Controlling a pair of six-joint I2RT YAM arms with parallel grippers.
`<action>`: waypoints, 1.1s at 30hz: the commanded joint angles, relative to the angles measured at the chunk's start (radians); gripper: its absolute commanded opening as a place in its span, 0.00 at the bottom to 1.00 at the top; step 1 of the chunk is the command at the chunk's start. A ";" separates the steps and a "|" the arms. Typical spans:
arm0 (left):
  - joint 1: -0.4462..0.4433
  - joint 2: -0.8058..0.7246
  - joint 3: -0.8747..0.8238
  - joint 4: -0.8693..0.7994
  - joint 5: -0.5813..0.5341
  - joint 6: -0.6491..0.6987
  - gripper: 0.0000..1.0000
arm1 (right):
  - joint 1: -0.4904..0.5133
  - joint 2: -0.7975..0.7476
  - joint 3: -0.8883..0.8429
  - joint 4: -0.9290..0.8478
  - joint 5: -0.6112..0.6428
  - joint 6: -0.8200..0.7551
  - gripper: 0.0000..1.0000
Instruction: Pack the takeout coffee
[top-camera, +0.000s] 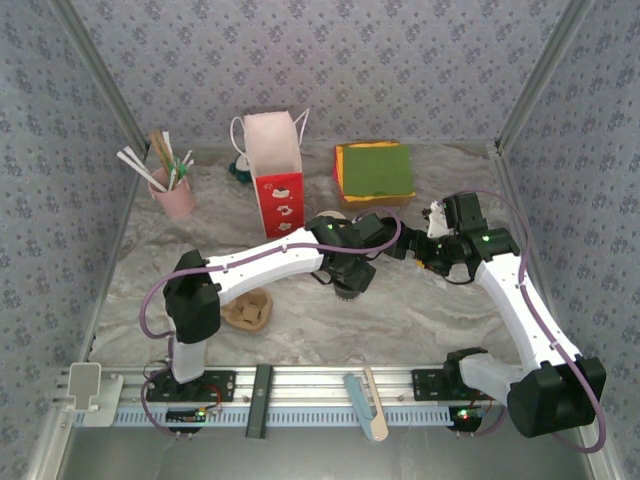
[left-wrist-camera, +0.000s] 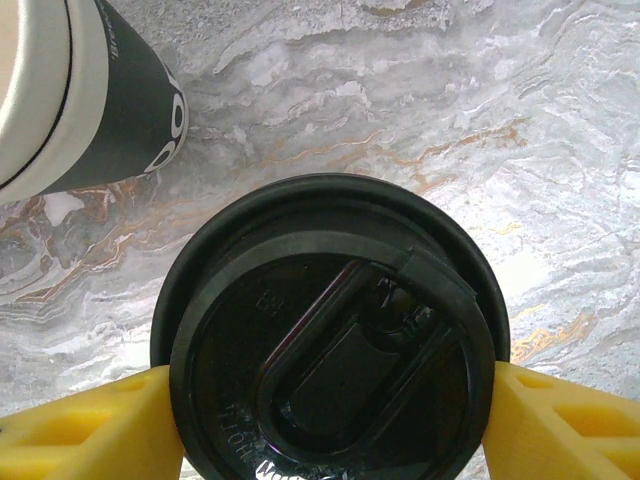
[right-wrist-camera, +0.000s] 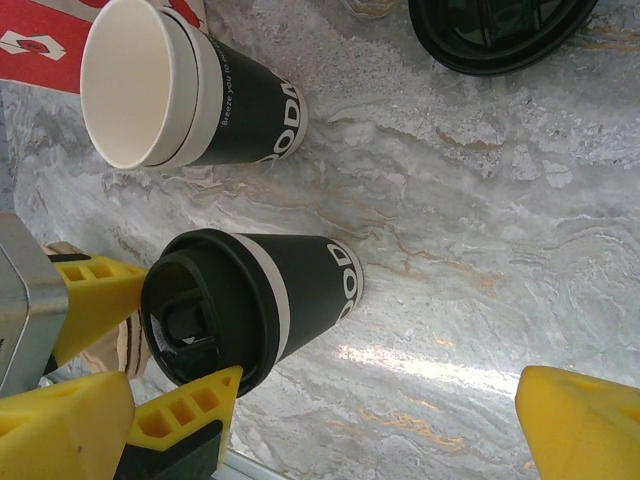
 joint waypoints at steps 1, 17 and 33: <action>-0.008 0.002 0.034 -0.050 -0.014 -0.004 0.72 | -0.003 -0.005 -0.005 -0.001 -0.019 -0.004 1.00; -0.012 -0.010 0.049 -0.050 0.000 -0.010 0.72 | -0.003 -0.005 -0.008 0.001 -0.019 -0.002 1.00; -0.013 -0.007 0.017 -0.037 0.005 -0.015 0.72 | -0.002 -0.005 -0.011 0.000 -0.018 -0.002 1.00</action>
